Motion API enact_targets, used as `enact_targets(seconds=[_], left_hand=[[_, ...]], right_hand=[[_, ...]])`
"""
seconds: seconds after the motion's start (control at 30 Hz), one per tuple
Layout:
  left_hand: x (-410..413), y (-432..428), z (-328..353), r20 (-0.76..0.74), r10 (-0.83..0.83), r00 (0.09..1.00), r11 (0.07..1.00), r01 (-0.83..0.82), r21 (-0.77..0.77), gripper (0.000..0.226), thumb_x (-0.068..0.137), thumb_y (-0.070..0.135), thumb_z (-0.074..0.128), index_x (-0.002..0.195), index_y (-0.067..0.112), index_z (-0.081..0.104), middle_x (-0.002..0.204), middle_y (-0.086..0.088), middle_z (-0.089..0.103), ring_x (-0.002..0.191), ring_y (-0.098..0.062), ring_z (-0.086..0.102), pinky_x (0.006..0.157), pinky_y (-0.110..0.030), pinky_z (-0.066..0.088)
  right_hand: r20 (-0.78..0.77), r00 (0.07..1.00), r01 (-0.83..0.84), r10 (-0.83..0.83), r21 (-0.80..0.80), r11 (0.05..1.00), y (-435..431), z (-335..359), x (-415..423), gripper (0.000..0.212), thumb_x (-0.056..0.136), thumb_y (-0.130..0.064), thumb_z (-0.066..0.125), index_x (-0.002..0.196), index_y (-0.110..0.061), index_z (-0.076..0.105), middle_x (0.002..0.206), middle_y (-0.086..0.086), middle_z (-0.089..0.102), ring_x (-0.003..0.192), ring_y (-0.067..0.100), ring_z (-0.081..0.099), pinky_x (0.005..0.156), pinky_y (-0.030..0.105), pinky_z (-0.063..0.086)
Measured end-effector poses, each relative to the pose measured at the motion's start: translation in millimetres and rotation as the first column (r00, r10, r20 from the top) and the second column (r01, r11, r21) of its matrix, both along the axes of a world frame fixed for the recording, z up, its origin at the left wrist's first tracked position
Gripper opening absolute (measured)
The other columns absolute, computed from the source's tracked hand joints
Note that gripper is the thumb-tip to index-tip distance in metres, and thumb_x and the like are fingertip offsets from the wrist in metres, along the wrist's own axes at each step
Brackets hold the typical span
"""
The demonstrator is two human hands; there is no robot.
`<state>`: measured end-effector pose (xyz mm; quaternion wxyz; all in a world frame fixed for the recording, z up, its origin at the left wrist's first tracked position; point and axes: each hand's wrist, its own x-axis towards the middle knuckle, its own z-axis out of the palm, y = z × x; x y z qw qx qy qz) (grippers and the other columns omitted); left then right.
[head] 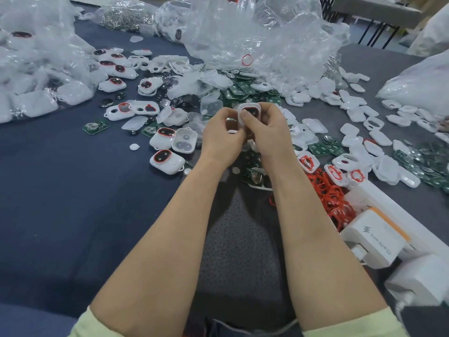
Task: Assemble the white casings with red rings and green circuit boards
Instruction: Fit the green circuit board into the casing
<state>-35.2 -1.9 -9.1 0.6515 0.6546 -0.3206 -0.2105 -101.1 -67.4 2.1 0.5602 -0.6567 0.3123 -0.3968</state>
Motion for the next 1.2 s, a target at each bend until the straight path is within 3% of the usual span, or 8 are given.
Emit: enact_targets(seconds=[0.17, 0.27, 0.37, 0.5, 0.67, 0.87, 1.0, 1.2], left_hand=[[1.8, 0.6, -2.1, -0.002, -0.002, 1.000, 1.000, 0.002, 0.029, 0.006, 0.089, 0.009, 0.058, 0.092, 0.015, 0.056, 0.093, -0.017, 0.069, 0.086, -0.036, 0.068, 0.080, -0.052, 0.056], [2.7, 1.4, -1.2, -0.018, 0.022, 1.000, 0.999, -0.021, 0.029, 0.014, 0.089, 0.011, 0.059, 0.085, 0.023, 0.054, 0.095, -0.016, 0.069, 0.089, -0.036, 0.068, 0.082, -0.053, 0.055], [1.4, 1.5, -0.1, -0.010, 0.004, 1.000, 1.000, -0.004, 0.025, 0.005, 0.088, 0.015, 0.060, 0.092, 0.018, 0.057, 0.097, -0.016, 0.070, 0.091, -0.036, 0.067, 0.083, -0.053, 0.055], [1.0, 0.8, 0.1, 0.006, 0.003, 1.000, 1.000, -0.004, 0.026, 0.008, 0.088, 0.015, 0.060, 0.097, 0.013, 0.059, 0.094, -0.016, 0.070, 0.087, -0.035, 0.068, 0.080, -0.052, 0.056], [2.2, 1.4, 1.1, 0.023, 0.039, 0.999, 0.999, -0.040, 0.008, 0.010, 0.088, 0.014, 0.061, 0.085, 0.022, 0.055, 0.091, -0.013, 0.070, 0.087, -0.032, 0.068, 0.080, -0.052, 0.056], [1.8, -0.6, 0.2, 0.019, 0.008, 1.000, 1.000, -0.008, -0.007, 0.007, 0.088, 0.009, 0.059, 0.092, 0.013, 0.056, 0.093, -0.017, 0.070, 0.088, -0.033, 0.068, 0.082, -0.052, 0.055], [3.6, -0.1, -0.9, 0.010, 0.031, 0.999, 1.000, -0.031, -0.004, 0.017, 0.087, 0.010, 0.060, 0.083, 0.025, 0.054, 0.090, -0.012, 0.070, 0.081, -0.028, 0.067, 0.081, -0.052, 0.055], [3.8, 1.0, 0.0, -0.045, 0.029, 0.999, 0.999, -0.030, -0.031, 0.018, 0.085, 0.013, 0.065, 0.084, 0.028, 0.055, 0.094, -0.012, 0.071, 0.089, -0.030, 0.068, 0.086, -0.052, 0.054]], right_hand=[[0.018, 0.999, -0.052, 0.051, 0.072, 0.996, 0.0, -1.9, 0.3, 0.011, 0.088, -0.011, 0.066, 0.091, -0.018, 0.058, 0.088, 0.005, 0.063, 0.073, 0.017, 0.061, 0.048, 0.019, 0.047], [0.031, 0.997, -0.068, 0.065, 0.079, 0.995, -0.6, -2.0, 1.6, 0.009, 0.089, -0.012, 0.064, 0.094, -0.018, 0.059, 0.095, 0.007, 0.066, 0.080, 0.017, 0.064, 0.059, 0.023, 0.051], [-0.007, 1.000, -0.014, 0.014, 0.023, 1.000, -1.6, -1.6, 2.3, 0.008, 0.090, -0.013, 0.063, 0.094, -0.018, 0.058, 0.095, 0.008, 0.065, 0.082, 0.021, 0.064, 0.061, 0.030, 0.053], [-0.056, 0.997, 0.058, -0.061, -0.056, 0.997, 0.5, -1.6, 5.2, 0.008, 0.090, -0.014, 0.061, 0.093, -0.018, 0.055, 0.095, 0.006, 0.063, 0.094, 0.028, 0.064, 0.079, 0.046, 0.053], [-0.041, 0.999, 0.005, -0.006, -0.029, 1.000, 1.4, -1.0, 5.4, 0.019, 0.090, -0.016, 0.062, 0.108, -0.011, 0.056, 0.101, 0.007, 0.065, 0.094, 0.021, 0.064, 0.082, 0.034, 0.053], [0.044, 0.999, -0.006, 0.006, -0.009, 1.000, -1.7, -2.2, 4.4, 0.014, 0.088, -0.008, 0.064, 0.091, -0.019, 0.055, 0.095, 0.009, 0.062, 0.088, 0.022, 0.059, 0.082, 0.042, 0.051], [0.068, 0.995, -0.078, 0.075, 0.057, 0.995, -2.4, -2.7, 3.6, 0.020, 0.089, -0.009, 0.064, 0.107, -0.009, 0.057, 0.101, 0.011, 0.065, 0.088, 0.019, 0.062, 0.071, 0.027, 0.052], [0.097, 0.991, -0.094, 0.086, 0.077, 0.993, 0.1, 0.2, 5.2, 0.008, 0.095, -0.008, 0.053, 0.100, -0.013, 0.058, 0.095, 0.007, 0.066, 0.088, 0.020, 0.063, 0.080, 0.037, 0.053]])
